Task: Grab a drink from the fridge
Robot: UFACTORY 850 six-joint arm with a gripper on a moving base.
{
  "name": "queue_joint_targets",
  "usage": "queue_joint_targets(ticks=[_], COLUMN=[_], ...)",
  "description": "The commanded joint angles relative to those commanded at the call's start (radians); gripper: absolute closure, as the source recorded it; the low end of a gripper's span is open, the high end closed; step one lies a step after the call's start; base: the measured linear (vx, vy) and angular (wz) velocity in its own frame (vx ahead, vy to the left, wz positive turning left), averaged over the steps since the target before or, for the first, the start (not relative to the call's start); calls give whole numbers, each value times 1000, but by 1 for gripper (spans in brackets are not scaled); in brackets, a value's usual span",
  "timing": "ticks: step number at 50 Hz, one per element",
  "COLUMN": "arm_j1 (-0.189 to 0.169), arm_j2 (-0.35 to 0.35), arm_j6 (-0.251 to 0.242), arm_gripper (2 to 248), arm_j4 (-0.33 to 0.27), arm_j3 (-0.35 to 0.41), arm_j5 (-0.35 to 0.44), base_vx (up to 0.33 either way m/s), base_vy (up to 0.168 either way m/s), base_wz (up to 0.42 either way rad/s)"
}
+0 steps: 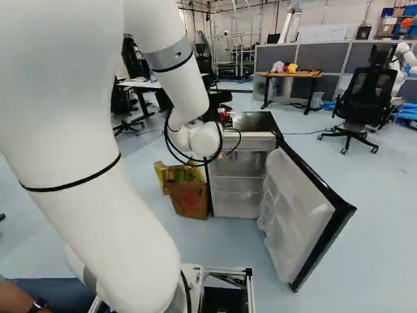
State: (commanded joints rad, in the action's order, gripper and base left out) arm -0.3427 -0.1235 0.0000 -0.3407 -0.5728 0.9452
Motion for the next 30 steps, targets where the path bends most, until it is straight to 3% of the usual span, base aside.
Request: queue_joint_targets(ticks=[30], arm_j1=[32], arm_j2=[-112], arm_j6=[0], arm_gripper=[156], arm_j4=[0], arm_j3=[-125], arm_j5=[0], base_vx=[0], base_vy=[0], base_wz=[0])
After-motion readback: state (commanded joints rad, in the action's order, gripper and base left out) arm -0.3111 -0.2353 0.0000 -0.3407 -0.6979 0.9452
